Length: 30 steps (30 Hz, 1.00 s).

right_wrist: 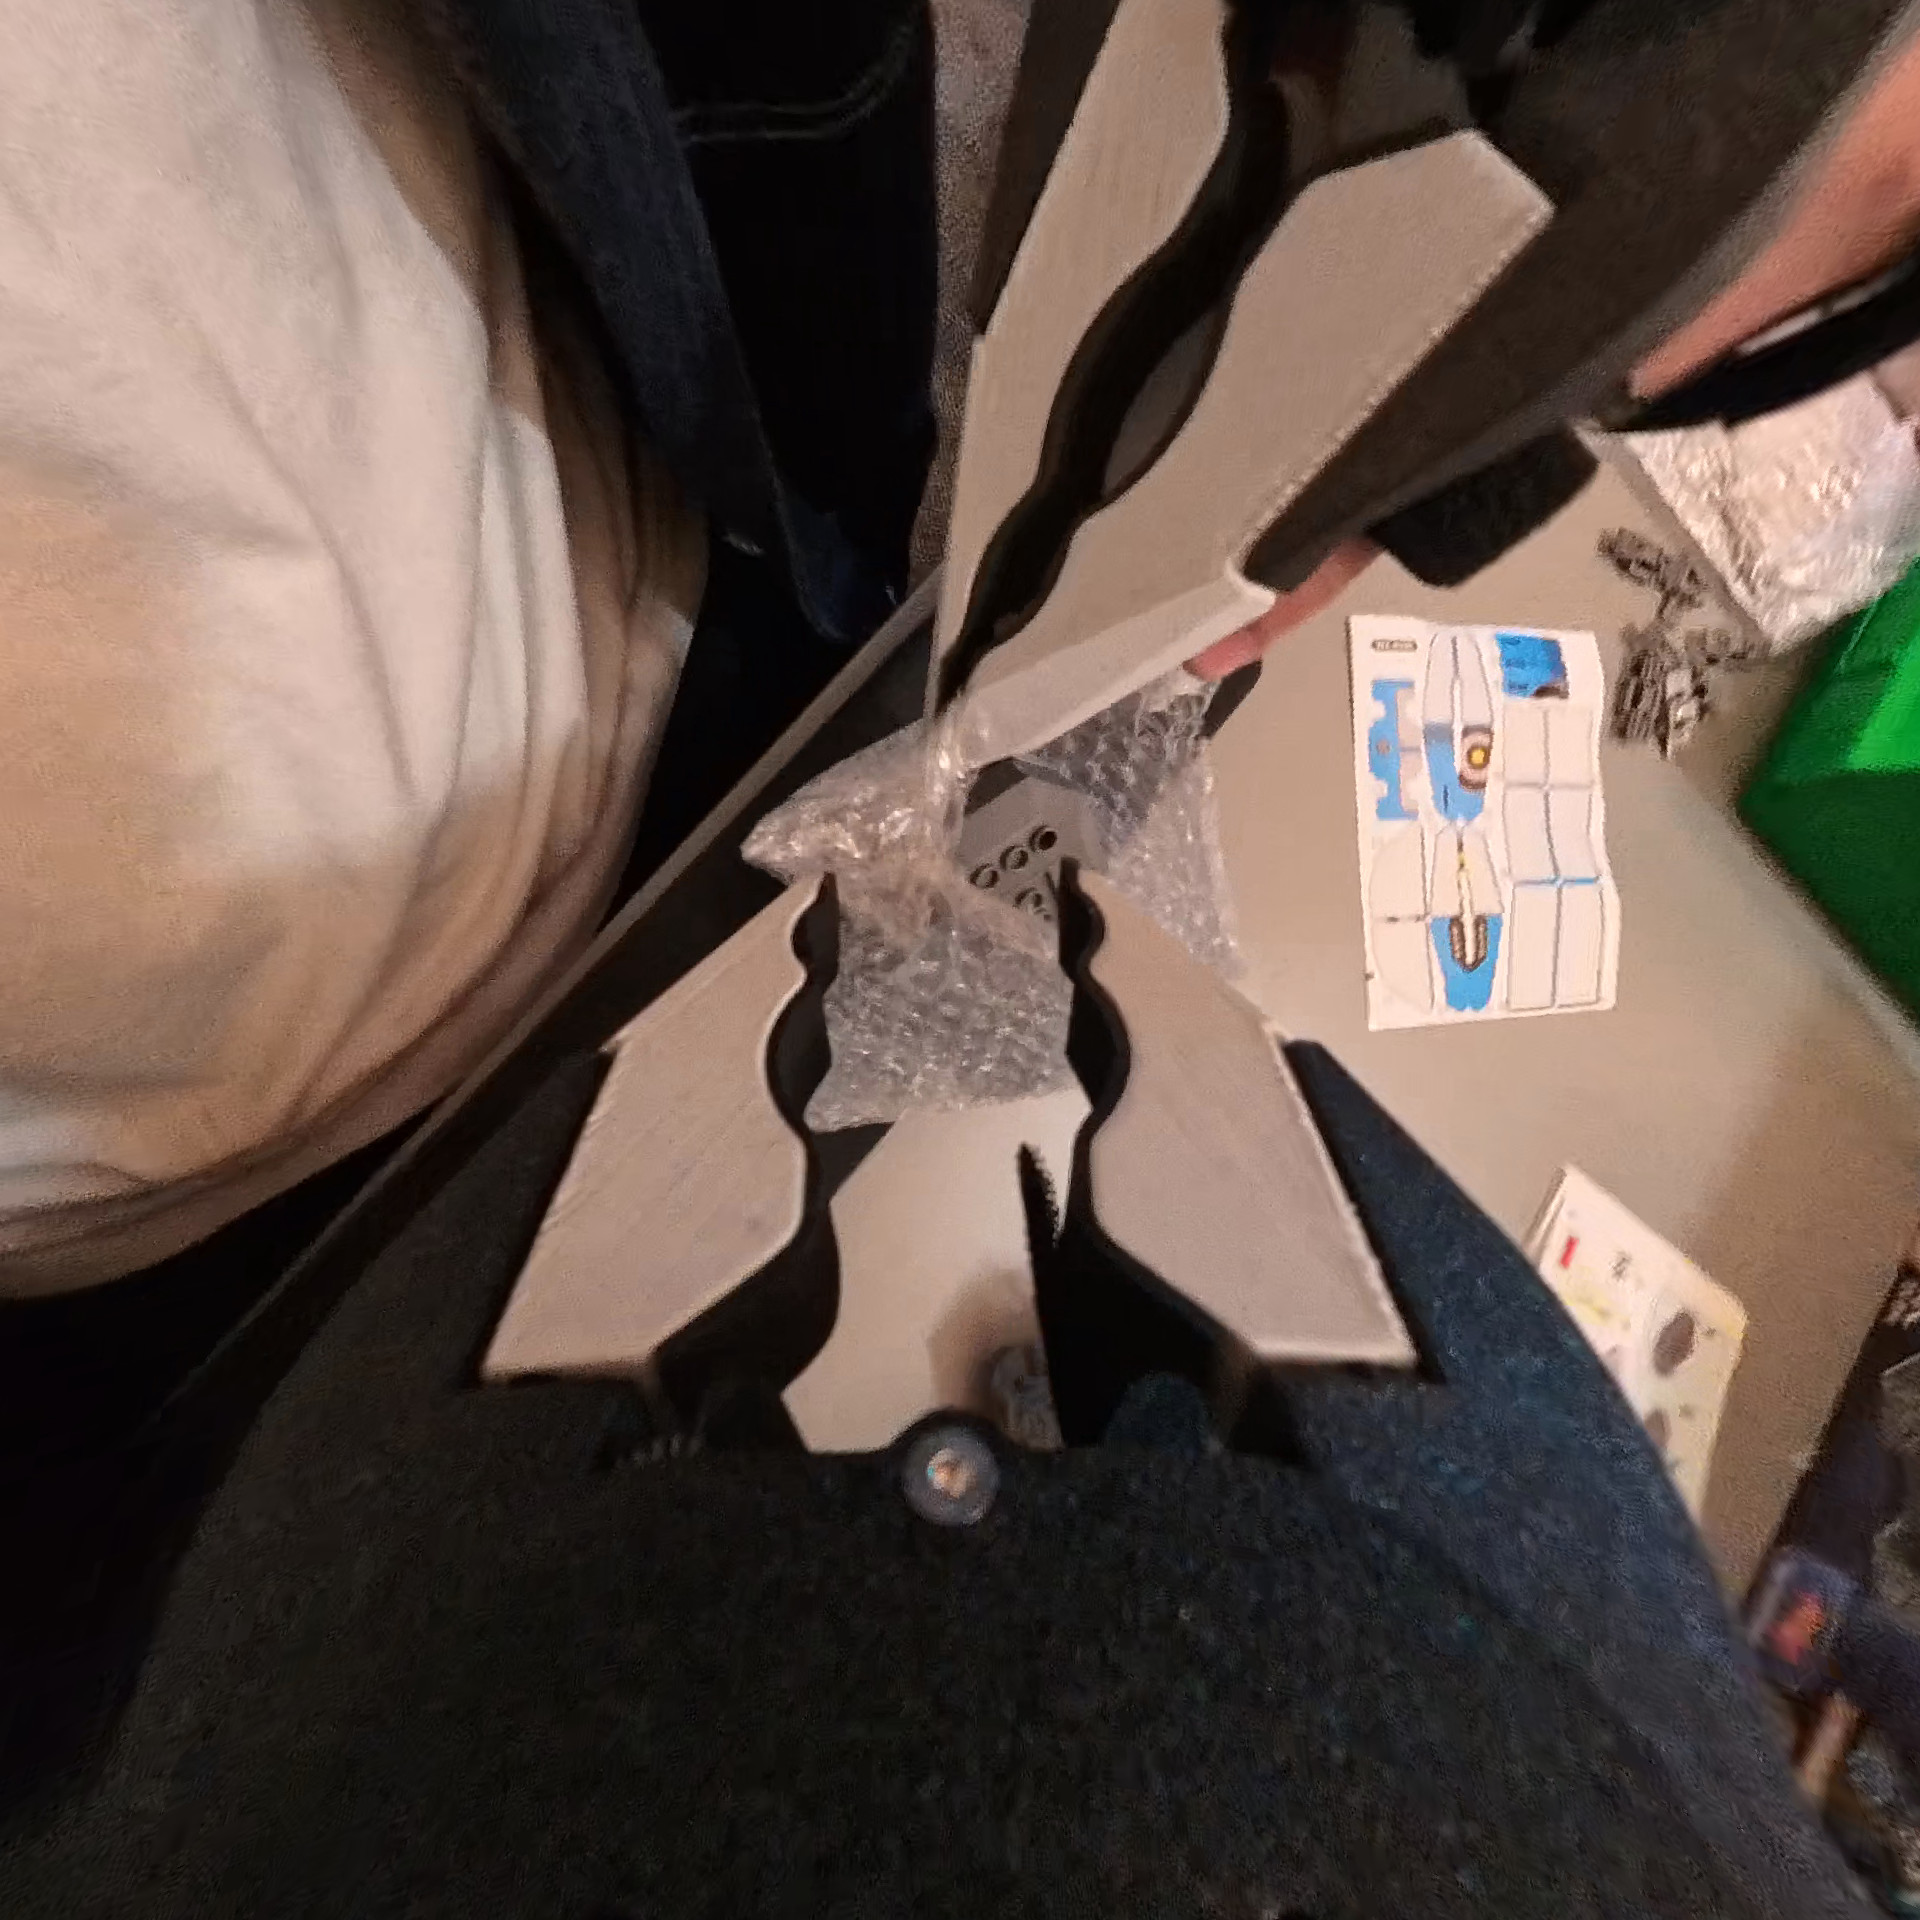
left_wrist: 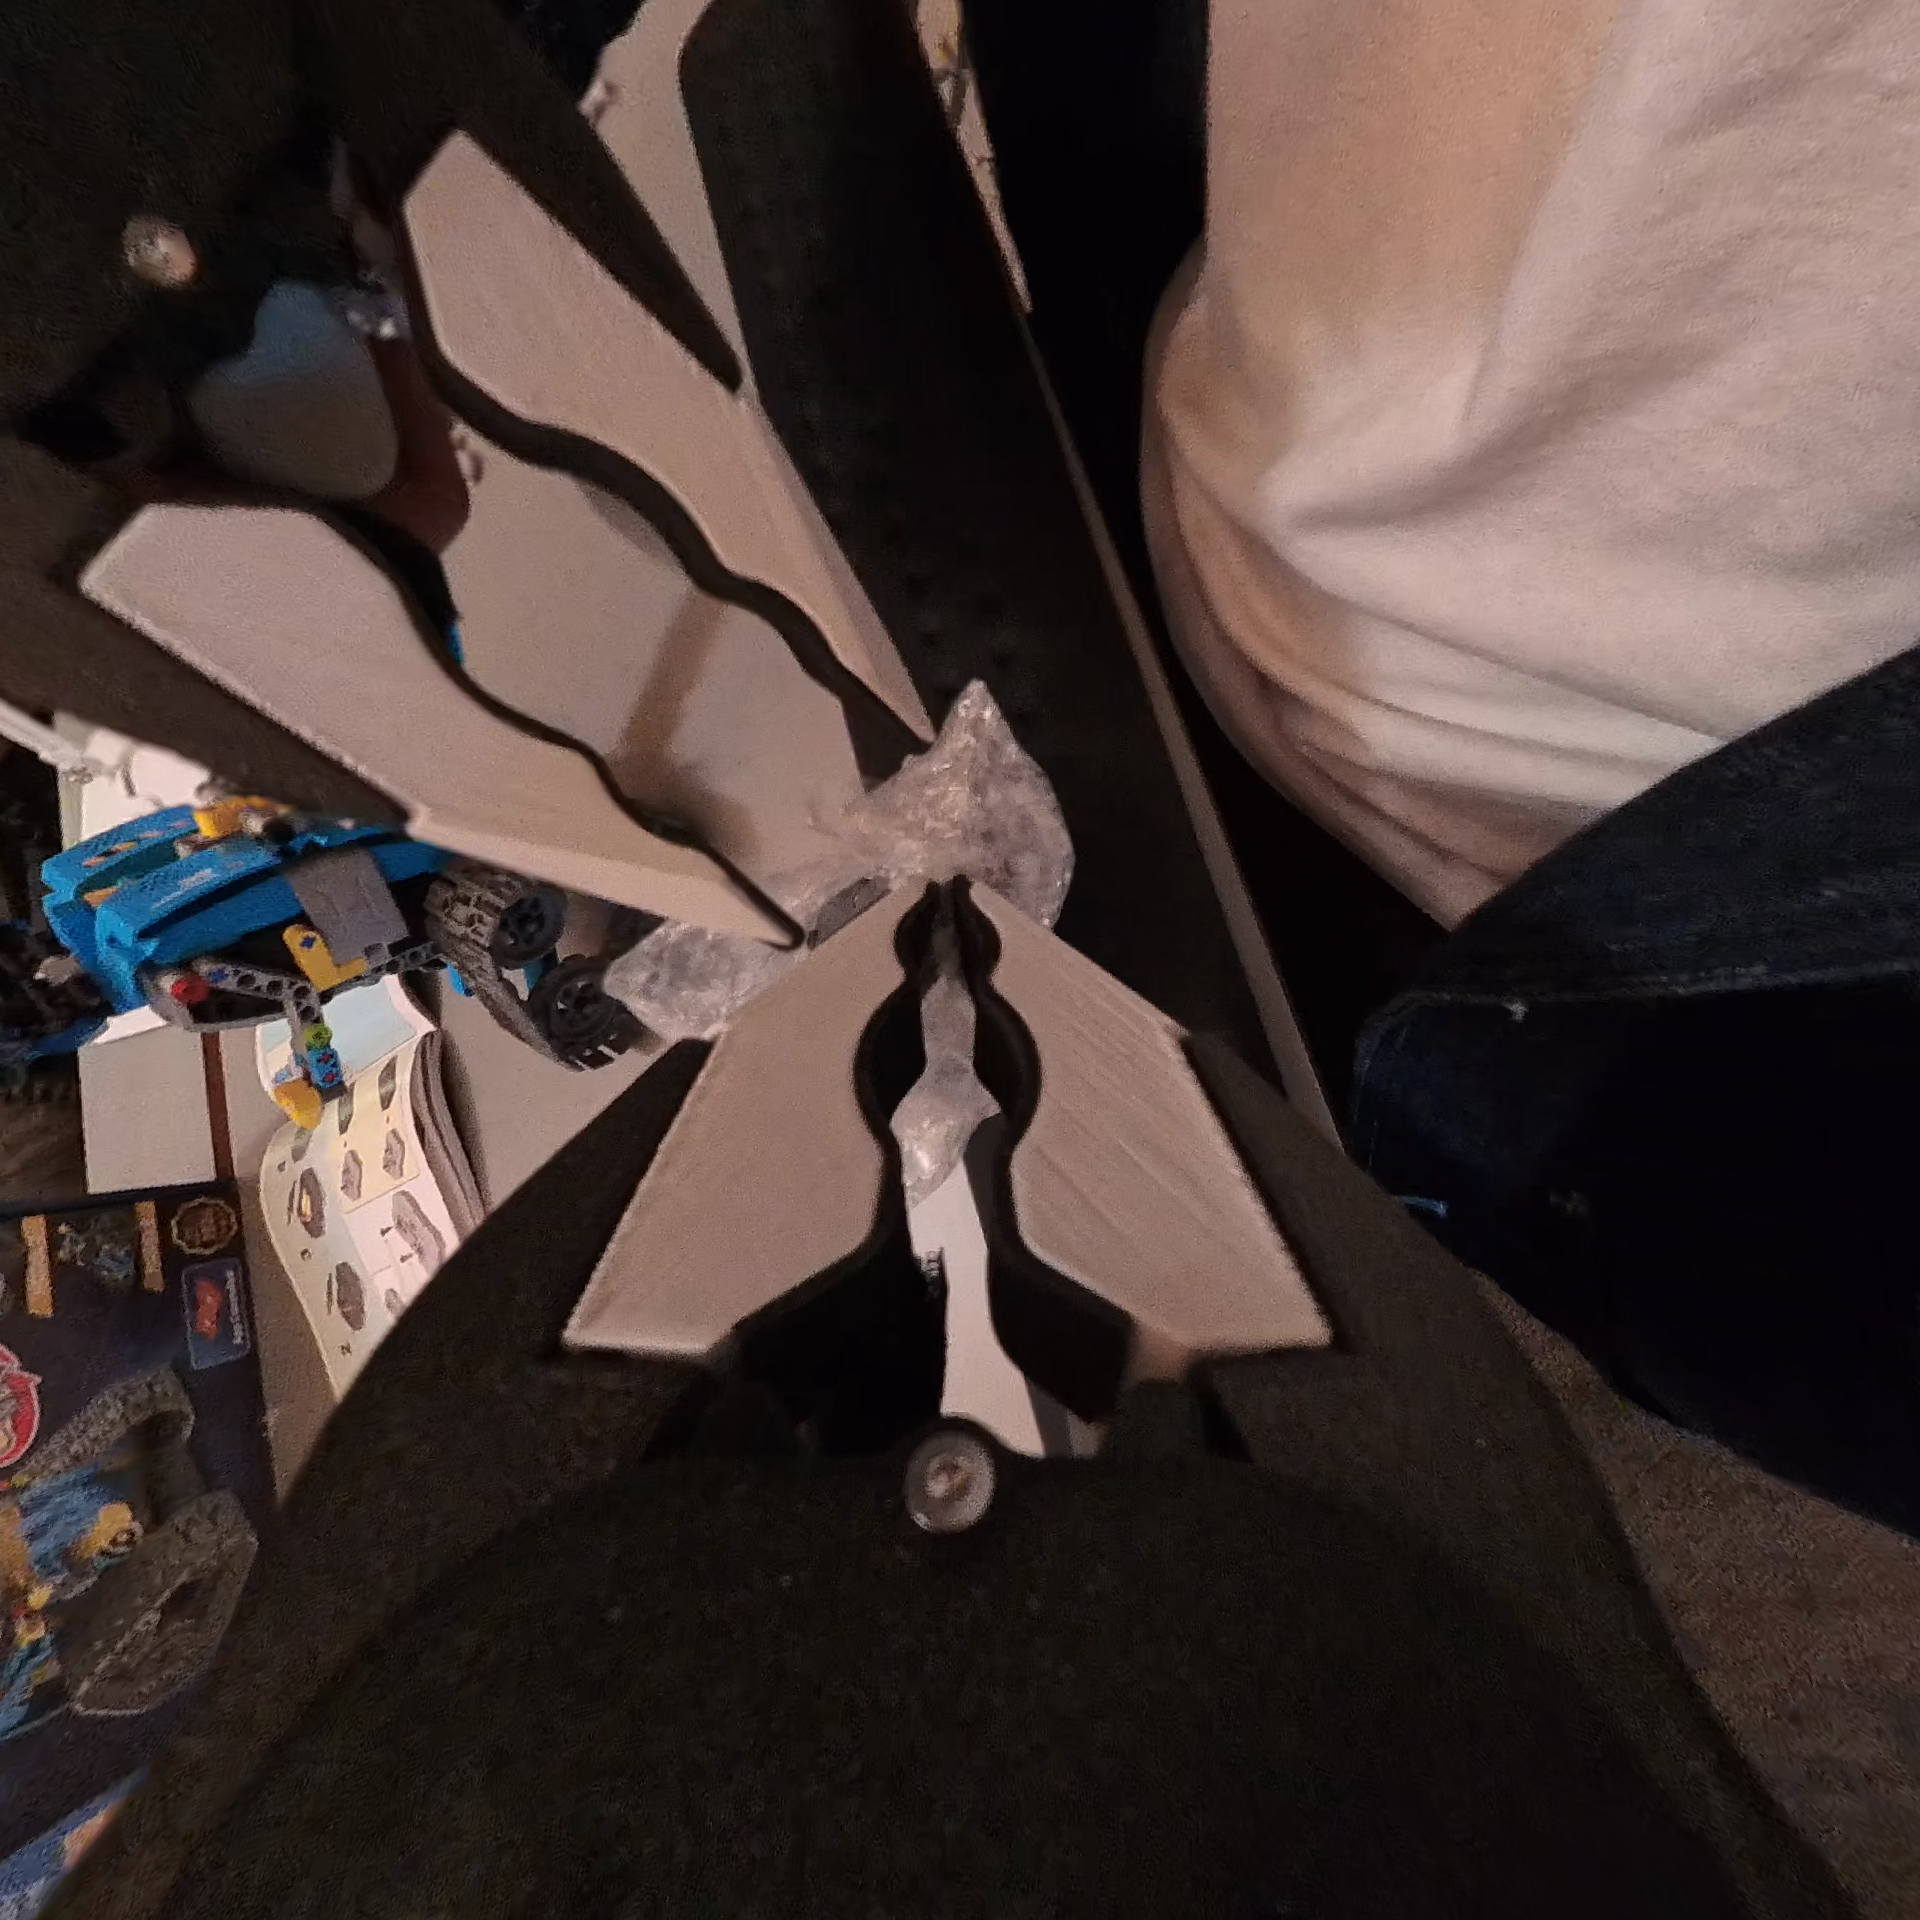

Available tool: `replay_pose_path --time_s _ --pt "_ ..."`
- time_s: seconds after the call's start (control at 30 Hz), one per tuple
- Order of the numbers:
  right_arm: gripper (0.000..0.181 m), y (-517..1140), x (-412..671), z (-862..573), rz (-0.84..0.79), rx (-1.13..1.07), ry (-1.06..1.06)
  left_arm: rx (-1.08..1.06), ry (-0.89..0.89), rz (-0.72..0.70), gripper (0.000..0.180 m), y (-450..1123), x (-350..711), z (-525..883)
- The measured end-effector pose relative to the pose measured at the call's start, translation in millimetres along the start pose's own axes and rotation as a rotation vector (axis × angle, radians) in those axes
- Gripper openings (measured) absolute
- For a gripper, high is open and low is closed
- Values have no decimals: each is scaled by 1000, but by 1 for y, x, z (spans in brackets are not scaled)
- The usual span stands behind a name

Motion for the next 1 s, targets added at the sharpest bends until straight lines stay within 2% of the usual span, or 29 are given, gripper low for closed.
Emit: replay_pose_path --time_s 0.17,0.27,0.4,0.53,0.63,0.7,0.83,0.9,0.97,1.0 --pt "31 20 -13 1 60 13 -93 -23 17 29 0 -9 -5 -3" --pt "10 24 -11 9 34 72 -75 5 14 75 0 -12 -18 0" --pt "4 14 -9 -4 8 -8 10 11 -179 139 2 -16 -38 4" --pt "3 6 -4 -7 17 -47 68 -60 -401 0 10 -32 -22 11" --pt "3 -3 5 -8 3 -109 55 -131 -548 -169 16 -50 -8 23" --pt "3 -8 6 -11 24 -182 30 -189 -634 -219 42 -59 -9 29" --pt "2 -17 7 -10 7 -215 52 -249 -648 -213 40 -59 -19 21" --pt "2 -18 6 -7 -5 -193 69 -313 -654 -232 47 -62 -16 15" --pt "1 -13 -11 8 102 -77 107 -318 -657 -229 35 -73 -25 17" --pt "1 -12 -20 8 143 -111 96 -300 -683 -240 32 -81 -33 22"
Point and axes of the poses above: each gripper's, where its closed fingertips meet, y out along the fingers, x out of its top, z = x × y across the jaws, the point moved 5 cm from there along -y, back along the fingers, and after that the axes turned 1 degree about z, right-handed, at the moved point
